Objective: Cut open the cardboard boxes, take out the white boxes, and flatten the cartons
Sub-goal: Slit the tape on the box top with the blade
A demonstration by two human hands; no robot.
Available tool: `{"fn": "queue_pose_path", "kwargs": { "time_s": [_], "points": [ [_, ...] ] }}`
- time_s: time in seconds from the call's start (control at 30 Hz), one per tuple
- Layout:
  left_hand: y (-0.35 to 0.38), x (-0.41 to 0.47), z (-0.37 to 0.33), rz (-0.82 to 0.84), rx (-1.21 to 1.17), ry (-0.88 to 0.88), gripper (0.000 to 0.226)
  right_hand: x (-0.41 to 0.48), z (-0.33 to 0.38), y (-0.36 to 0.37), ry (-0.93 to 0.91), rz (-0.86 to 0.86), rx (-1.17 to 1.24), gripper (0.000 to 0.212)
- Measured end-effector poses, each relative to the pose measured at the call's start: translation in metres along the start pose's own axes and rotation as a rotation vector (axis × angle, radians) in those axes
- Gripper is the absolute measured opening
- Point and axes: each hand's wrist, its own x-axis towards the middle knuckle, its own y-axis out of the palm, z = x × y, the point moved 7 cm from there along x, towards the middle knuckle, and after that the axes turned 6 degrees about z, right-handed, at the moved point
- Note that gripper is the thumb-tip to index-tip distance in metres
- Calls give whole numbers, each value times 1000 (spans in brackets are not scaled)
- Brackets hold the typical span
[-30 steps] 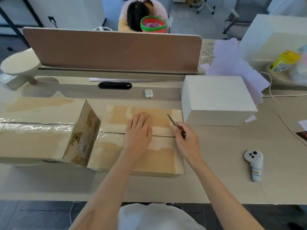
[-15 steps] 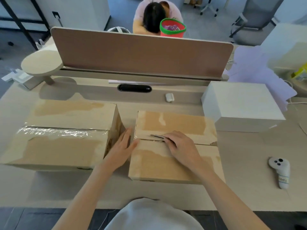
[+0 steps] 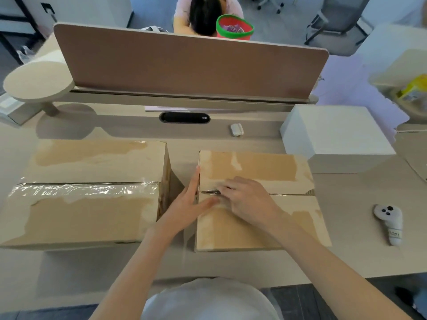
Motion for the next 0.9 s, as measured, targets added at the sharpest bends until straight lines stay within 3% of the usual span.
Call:
{"fn": "queue_pose_path", "kwargs": {
  "time_s": [0.4, 0.9],
  "points": [
    [-3, -3, -1, -30, 62, -10, 94, 20, 26, -22, -92, 178, -251, 27],
    [-5, -4, -5, -43, 49, -26, 93, 26, 29, -29, -80, 360, -306, 32]
  ]
}}
